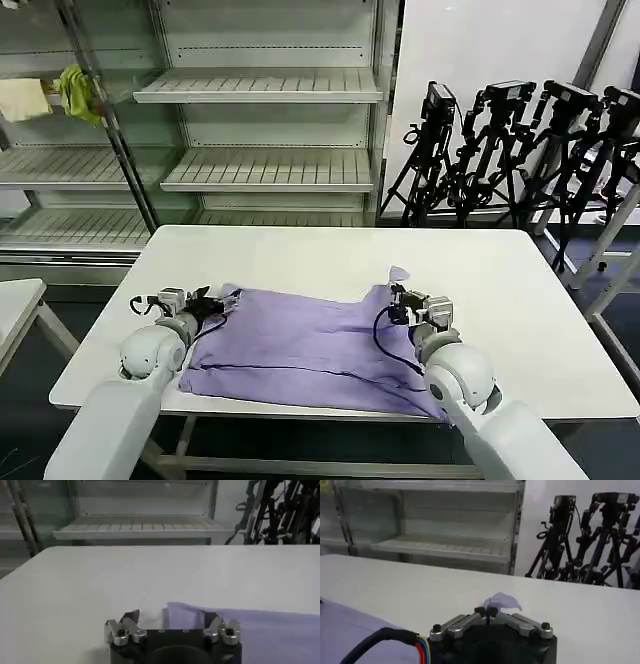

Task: Fold and organize the clothes.

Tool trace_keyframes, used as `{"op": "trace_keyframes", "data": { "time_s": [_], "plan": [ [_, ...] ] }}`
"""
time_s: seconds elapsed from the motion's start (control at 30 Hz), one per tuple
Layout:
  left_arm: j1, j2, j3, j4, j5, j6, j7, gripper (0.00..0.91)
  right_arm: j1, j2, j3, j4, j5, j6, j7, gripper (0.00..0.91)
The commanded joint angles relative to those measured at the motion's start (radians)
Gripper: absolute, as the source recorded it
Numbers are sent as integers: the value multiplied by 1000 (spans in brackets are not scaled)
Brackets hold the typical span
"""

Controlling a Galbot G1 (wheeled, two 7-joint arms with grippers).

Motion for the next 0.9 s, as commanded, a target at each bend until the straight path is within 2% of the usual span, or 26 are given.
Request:
{"op": "trace_keyframes", "data": {
  "time_s": [0.03,0.07,0.1,0.17,0.23,0.27,0.33,0.37,0.77,0.83,0.9],
  "plan": [
    [-16,-1,8,30,4,0,3,675,-1,0,0,6,0,0,0,0],
    [-16,-2,9,30,7,-1,5,564,-2,-1,1,7,-1,0,1,0],
    [-16,-2,9,30,7,-1,5,524,-2,-1,2,8,-1,0,1,0],
    [-12,-2,9,27,9,-2,7,343,-4,-3,4,10,-1,0,1,0],
    [-9,-1,8,23,11,-2,9,312,-5,-5,5,12,-1,0,1,0],
    [-8,-1,8,21,12,-2,8,232,-6,-5,5,12,-1,0,1,0],
    [-5,0,7,17,12,-3,10,191,-7,-5,6,13,-1,0,0,0],
    [-4,1,7,15,12,-3,10,141,-7,-5,6,13,-1,0,0,0],
    [15,5,-5,-7,13,-4,20,60,-11,-6,8,17,-2,0,-2,0],
    [17,6,-7,-9,13,-5,20,10,-11,-7,8,17,-3,0,-2,0],
    [18,7,-10,-12,13,-6,20,0,-11,-7,9,18,-3,0,-2,0]
  ]
}}
